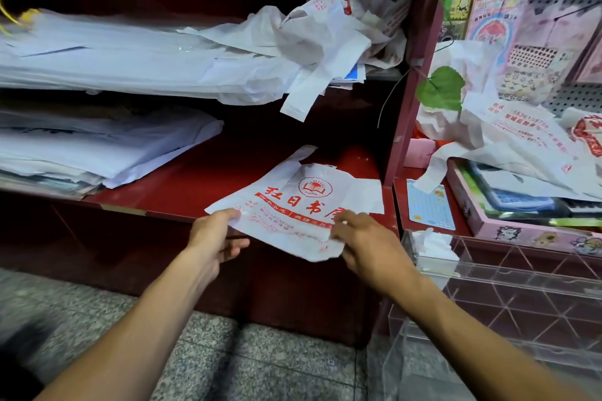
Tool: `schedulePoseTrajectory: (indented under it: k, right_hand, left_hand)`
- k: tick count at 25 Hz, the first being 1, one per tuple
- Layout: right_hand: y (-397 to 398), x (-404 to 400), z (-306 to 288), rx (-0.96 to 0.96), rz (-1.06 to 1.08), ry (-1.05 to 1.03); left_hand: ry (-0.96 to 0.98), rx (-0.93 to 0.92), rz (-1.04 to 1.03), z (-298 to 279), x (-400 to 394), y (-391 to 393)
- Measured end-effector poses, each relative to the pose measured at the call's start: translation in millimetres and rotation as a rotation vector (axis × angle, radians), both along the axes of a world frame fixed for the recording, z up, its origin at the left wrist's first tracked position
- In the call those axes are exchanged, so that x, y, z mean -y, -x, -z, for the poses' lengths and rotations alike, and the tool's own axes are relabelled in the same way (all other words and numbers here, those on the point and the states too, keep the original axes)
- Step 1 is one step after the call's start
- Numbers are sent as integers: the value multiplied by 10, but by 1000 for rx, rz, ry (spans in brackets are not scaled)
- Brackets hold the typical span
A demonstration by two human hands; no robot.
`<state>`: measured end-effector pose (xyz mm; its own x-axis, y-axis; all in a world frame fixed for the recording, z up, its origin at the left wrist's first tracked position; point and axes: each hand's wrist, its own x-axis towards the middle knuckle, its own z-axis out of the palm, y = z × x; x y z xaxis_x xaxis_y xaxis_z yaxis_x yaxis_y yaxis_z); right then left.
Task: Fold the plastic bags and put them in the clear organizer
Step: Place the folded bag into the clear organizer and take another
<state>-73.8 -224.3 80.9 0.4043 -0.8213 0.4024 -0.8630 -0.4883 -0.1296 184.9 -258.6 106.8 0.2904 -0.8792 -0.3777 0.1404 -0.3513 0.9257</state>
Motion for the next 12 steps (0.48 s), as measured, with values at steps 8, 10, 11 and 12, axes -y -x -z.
schedulePoseTrajectory:
  k: [8,10,11,12]
  right_hand:
    - [386,124,-177,635,44,-250]
    - [467,142,-208,570,68,-254]
    - [509,154,-214,479,84,-244]
    - [540,162,-219,348,111,-241]
  left_hand:
    - [587,793,671,426,109,-288]
    - [677,823,711,475,129,-235]
    - [709,778,658,467,137,-199]
    - [743,742,589,458,158,-179]
